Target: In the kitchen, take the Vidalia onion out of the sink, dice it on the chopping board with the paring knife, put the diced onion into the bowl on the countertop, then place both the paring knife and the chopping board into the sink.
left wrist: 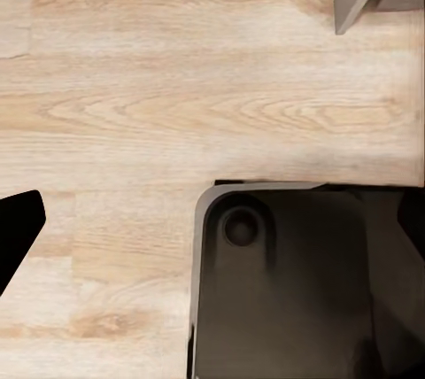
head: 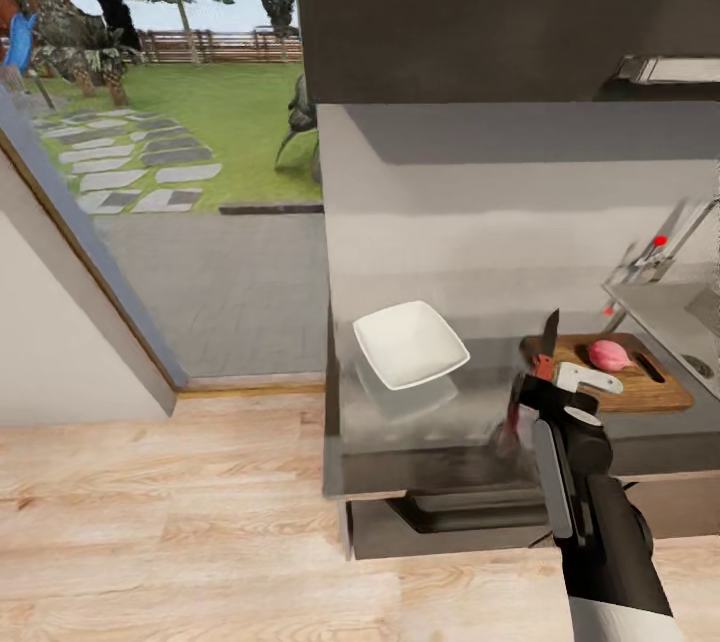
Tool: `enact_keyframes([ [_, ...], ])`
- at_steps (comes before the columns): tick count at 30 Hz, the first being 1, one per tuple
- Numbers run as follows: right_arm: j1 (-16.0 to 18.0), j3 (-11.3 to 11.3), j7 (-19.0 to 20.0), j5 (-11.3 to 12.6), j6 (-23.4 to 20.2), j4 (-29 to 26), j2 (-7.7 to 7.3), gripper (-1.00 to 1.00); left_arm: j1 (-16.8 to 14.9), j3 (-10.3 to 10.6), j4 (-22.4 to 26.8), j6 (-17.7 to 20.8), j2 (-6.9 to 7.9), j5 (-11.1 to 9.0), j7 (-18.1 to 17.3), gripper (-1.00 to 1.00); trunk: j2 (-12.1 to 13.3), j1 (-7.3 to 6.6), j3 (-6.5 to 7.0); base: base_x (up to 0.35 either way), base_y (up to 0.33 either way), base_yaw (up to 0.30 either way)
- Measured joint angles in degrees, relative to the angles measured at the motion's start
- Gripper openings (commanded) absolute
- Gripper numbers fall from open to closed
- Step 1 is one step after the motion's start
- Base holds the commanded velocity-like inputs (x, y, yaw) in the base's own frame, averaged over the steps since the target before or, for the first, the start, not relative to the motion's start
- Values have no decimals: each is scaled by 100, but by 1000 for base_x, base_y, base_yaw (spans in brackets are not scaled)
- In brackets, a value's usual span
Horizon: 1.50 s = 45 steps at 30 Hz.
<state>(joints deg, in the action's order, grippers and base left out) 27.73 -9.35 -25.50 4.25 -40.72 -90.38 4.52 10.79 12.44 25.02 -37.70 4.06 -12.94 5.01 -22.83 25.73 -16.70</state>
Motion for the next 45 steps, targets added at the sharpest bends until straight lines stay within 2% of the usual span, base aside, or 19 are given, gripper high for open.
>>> enact_keyframes([
  [3,0,15,-28,-455,19,-119,-5,-100,0,0,-1,5,-1,-1,0,100,1,0,27,171,-265,0],
  [5,0,88,-50,-867,31,-153,-1,-100,0,0,-1,5,-1,-1,0,100,1,0,45,173,-265,0],
  [7,0,239,-56,-1159,34,-167,-1,-100,0,0,-2,6,-1,1,0,100,0,0,63,171,-265,0],
  [8,0,412,-55,-1295,37,-172,-4,-100,0,3,-2,7,-1,15,0,100,0,0,72,152,-266,0],
  [10,0,576,-51,-1400,30,-170,-5,-100,0,3,-2,5,-1,22,0,100,1,1,90,102,-270,0],
  [12,0,718,-39,-1635,-4,-170,-6,-100,0,3,-1,6,-2,23,0,100,1,1,109,43,-275,0],
  [14,0,877,-36,-2040,-51,-167,3,-100,0,6,-2,4,-6,26,0,100,1,2,126,15,-279,0],
  [15,0,1035,-17,-2474,-82,-165,28,-100,0,7,-2,6,-8,26,0,100,1,2,135,6,-280,0],
  [17,0,1204,-11,-2856,-168,-154,45,-100,0,8,-2,6,-9,27,0,100,1,2,153,1,-281,0],
  [23,0,1278,-7,-2964,-372,-107,44,-100,0,4,-41,5,-9,27,0,100,1,2,207,0,-282,0],
  [25,-1,1377,-5,-2970,-488,-100,29,-100,0,2,-57,6,-9,31,0,100,1,2,225,0,-284,0],
  [28,-1,1707,0,-2972,-802,-60,-1,-100,0,0,-69,3,-9,34,0,100,1,2,251,0,-285,0],
  [30,-1,1786,2,-3029,-895,-7,-7,-100,0,0,-71,5,-9,35,0,100,1,2,260,0,-285,0],
  [34,-1,1884,4,-3410,-939,321,-6,-100,0,5,-71,1,-15,39,0,100,2,2,266,0,-218,0],
  [35,-1,1952,9,-3769,-946,461,-1,-100,0,7,-71,1,-15,41,0,100,1,1,266,0,-75,0],
  [38,-2,2002,20,-4053,-948,532,8,-100,0,7,-77,0,-17,42,0,100,2,2,267,0,-33,0],
  [42,-1,2105,24,-4168,-950,563,9,-100,0,8,-80,0,-32,43,0,100,2,2,267,0,-65,0],
  [45,-1,2284,22,-4189,-957,571,11,-100,0,9,-81,1,-63,47,0,100,2,2,267,0,-237,0],
])
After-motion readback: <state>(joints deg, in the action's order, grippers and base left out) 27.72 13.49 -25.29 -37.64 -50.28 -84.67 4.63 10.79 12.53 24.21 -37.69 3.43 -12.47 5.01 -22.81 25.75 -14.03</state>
